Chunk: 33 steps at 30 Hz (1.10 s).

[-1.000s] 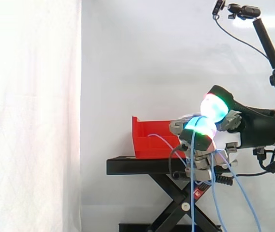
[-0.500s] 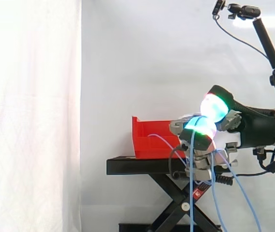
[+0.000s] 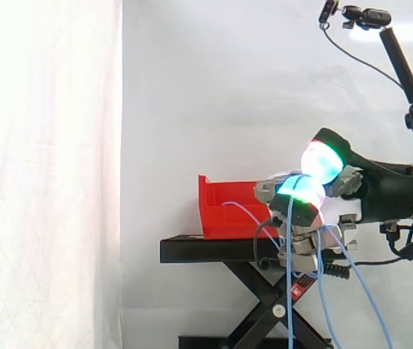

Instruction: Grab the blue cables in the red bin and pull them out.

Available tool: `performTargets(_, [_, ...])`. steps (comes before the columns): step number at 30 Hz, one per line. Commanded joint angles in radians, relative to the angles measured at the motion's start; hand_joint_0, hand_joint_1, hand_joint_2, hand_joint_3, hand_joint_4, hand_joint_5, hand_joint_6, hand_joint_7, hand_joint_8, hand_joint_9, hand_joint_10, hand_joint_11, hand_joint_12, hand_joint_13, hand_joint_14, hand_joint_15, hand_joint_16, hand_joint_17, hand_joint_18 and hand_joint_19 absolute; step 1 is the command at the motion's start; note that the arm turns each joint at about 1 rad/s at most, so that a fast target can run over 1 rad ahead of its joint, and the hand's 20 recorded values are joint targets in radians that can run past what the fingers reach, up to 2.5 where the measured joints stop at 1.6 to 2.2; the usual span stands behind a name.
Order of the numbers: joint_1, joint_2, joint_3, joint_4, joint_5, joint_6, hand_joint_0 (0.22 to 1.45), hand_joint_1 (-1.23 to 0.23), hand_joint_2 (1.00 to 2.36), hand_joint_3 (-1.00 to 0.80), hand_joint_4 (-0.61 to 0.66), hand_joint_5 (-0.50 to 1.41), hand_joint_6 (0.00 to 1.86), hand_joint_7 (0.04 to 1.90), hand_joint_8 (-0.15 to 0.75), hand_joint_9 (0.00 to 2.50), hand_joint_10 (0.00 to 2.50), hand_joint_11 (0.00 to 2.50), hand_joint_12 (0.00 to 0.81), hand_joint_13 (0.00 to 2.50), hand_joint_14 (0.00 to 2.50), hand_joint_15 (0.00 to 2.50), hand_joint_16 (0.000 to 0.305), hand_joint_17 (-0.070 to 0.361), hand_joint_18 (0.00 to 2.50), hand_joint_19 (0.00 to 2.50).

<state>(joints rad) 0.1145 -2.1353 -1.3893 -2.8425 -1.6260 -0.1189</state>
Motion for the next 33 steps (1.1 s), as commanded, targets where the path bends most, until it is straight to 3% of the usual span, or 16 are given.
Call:
performTargets(1, [-0.001, 0.0, 0.0, 0.0, 0.0, 0.0, 0.98, -0.82, 1.0, -0.97, 0.08, 0.5, 1.6, 0.36, 0.225, 1.06, 0.02, 1.27, 0.283, 1.3, 0.01, 1.61, 0.046, 0.104, 0.92, 1.03])
performTargets(33, [0.001, 0.0, 0.001, 0.0, 0.0, 0.0, 0.98, -0.82, 1.0, -0.96, 0.08, 0.5, 1.59, 0.36, 0.219, 1.07, 0.02, 1.28, 0.286, 1.3, 0.01, 1.61, 0.046, 0.104, 0.92, 1.03])
